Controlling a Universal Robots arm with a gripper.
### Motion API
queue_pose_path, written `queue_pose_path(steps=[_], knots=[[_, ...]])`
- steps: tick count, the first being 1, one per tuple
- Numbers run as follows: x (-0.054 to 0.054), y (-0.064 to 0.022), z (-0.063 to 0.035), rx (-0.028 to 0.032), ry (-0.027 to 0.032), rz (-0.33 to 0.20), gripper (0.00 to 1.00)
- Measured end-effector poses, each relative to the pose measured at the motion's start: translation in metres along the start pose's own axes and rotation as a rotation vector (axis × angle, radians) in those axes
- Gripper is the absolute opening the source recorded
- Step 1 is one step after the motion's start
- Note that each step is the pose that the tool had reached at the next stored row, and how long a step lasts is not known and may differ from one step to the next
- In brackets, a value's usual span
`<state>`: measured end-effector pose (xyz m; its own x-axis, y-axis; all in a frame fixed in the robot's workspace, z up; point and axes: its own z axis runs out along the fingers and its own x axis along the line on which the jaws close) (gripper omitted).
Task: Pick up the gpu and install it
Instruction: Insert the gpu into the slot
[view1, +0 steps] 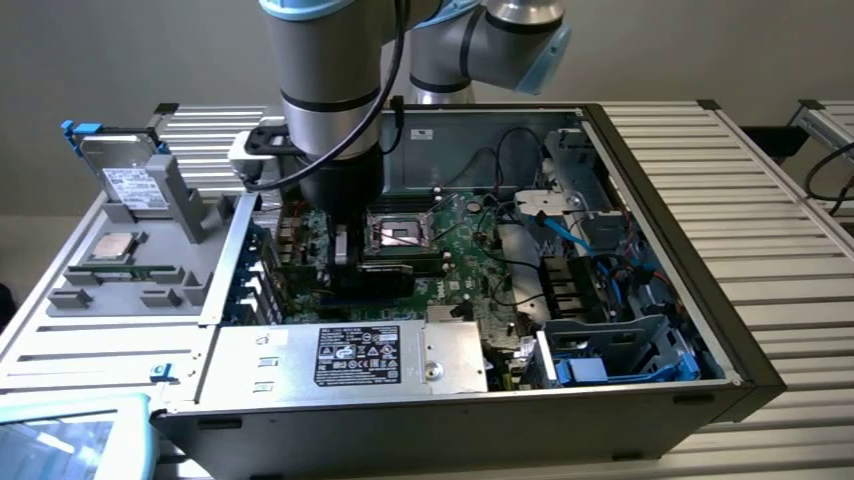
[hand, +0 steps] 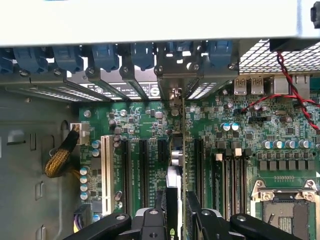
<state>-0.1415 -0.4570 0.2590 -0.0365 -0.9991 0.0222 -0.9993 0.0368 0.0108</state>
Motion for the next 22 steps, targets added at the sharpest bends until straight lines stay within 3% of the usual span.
queue_pose_path(steps=[22], knots=[[-0.0027, 0.0000, 0.0041, -0.0029, 0.0027, 0.000, 0.27]])
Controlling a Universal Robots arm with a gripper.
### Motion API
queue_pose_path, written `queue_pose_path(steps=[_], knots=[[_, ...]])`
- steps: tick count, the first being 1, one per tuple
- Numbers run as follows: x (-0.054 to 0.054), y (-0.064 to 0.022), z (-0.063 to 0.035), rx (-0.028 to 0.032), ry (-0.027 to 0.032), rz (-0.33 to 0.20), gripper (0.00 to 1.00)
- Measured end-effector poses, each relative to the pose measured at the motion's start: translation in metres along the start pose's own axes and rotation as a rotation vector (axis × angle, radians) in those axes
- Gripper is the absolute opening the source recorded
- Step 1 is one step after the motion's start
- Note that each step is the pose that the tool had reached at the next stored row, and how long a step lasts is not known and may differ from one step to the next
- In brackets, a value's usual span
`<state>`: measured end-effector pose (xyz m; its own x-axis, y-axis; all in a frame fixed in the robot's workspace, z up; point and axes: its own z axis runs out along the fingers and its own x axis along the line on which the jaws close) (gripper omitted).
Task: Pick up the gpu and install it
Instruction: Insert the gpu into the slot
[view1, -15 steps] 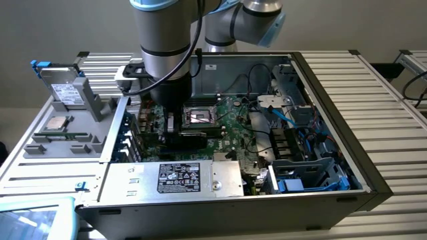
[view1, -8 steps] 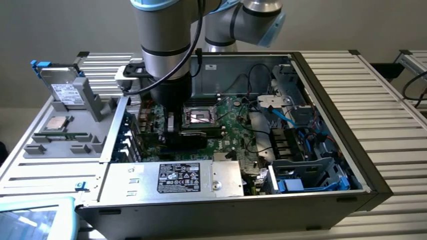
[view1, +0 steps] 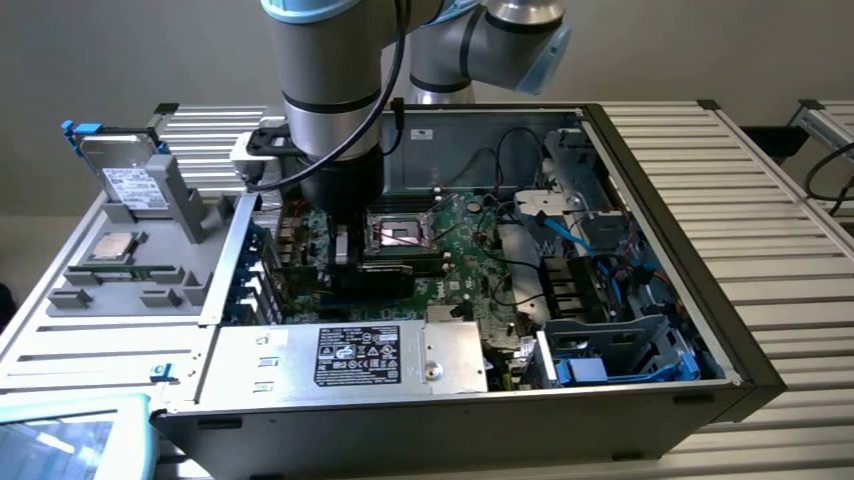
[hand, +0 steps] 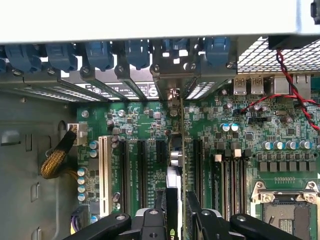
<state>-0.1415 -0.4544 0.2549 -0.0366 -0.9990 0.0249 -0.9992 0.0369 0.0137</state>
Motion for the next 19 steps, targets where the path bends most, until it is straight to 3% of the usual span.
queue_pose_path(steps=[19], knots=[[-0.0001, 0.0000, 0.0003, 0.0003, -0.0004, 0.000, 0.27]])
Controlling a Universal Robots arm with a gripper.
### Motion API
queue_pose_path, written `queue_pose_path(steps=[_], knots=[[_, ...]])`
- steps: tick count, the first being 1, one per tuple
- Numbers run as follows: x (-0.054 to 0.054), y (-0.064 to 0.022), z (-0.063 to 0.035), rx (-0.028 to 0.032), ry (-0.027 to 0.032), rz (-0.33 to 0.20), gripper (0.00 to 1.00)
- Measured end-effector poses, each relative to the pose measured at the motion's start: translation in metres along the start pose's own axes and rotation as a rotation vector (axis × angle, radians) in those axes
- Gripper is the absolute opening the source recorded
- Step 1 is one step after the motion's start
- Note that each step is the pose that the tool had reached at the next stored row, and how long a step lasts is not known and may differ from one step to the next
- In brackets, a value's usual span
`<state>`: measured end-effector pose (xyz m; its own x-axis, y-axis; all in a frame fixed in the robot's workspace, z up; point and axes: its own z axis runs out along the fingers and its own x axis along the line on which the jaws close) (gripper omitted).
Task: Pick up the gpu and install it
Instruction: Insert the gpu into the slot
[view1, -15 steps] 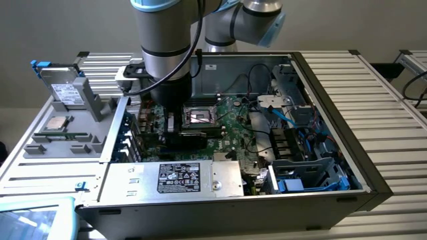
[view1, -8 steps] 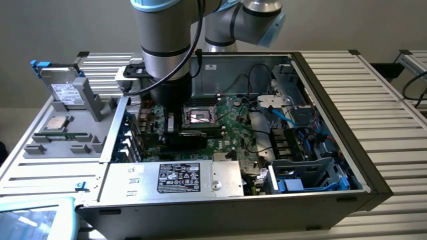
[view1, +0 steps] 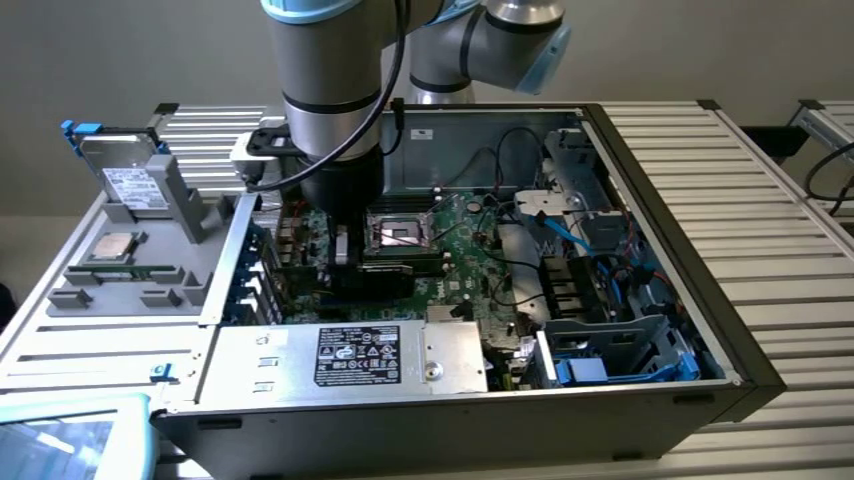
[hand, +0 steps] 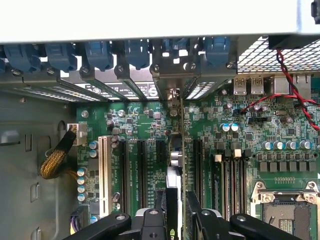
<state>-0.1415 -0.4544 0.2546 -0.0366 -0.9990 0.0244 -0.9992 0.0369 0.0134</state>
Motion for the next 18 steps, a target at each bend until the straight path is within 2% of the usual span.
queue_pose_path(steps=[7, 8, 10, 11, 15, 18], knots=[[0.0000, 0.0000, 0.0000, -0.0001, 0.0000, 0.000, 0.27], [-0.0002, 0.0002, 0.0005, 0.0000, -0.0016, 0.000, 0.29], [-0.0001, 0.0001, 0.0004, 0.0005, -0.0008, 0.000, 0.29], [0.0000, 0.0000, 0.0001, 0.0001, -0.0001, 0.000, 0.35], [0.0000, 0.0000, -0.0001, -0.0006, 0.0000, 0.000, 0.35], [0.0002, 0.0002, -0.0093, -0.0022, 0.0004, 0.000, 0.35]])
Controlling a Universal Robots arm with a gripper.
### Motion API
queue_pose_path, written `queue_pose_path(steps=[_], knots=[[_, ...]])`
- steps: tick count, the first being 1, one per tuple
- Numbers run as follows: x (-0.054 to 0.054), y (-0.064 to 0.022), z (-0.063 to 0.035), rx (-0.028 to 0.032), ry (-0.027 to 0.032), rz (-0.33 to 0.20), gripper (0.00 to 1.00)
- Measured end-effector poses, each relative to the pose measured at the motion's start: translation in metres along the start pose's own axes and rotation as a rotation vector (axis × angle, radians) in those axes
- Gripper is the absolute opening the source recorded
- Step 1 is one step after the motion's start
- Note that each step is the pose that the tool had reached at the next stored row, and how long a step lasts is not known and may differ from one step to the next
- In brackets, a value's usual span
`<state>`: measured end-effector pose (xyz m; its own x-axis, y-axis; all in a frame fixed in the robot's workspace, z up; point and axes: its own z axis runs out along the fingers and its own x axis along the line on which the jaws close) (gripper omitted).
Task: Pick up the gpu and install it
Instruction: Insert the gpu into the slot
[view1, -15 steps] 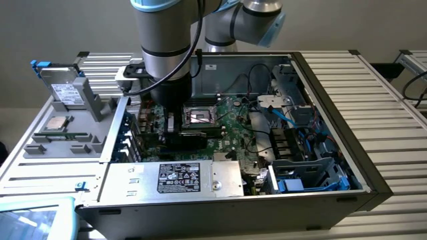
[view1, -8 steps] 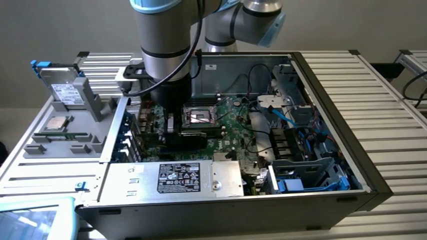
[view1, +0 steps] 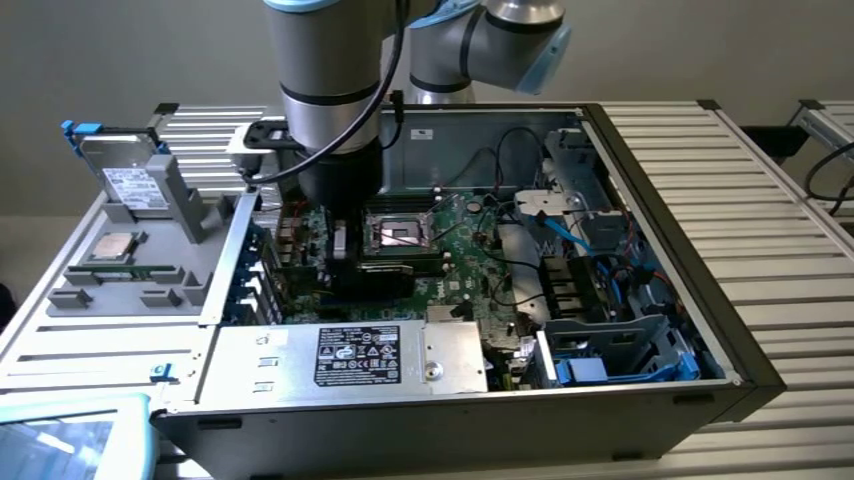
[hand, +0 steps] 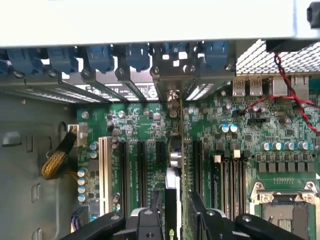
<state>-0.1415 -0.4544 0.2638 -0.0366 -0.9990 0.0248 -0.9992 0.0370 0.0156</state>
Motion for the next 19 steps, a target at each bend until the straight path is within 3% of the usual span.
queue_pose_path(steps=[4, 11, 17, 19], knots=[[0.000, 0.0001, -0.0099, -0.0001, -0.0002, 0.000, 0.35], [0.000, 0.0002, -0.0168, -0.0005, -0.0003, 0.000, 0.35], [0.000, 0.0003, -0.0196, -0.0015, 0.0005, 0.000, 0.14], [0.000, 0.0003, -0.0224, -0.0017, 0.0005, 0.000, 0.14]])
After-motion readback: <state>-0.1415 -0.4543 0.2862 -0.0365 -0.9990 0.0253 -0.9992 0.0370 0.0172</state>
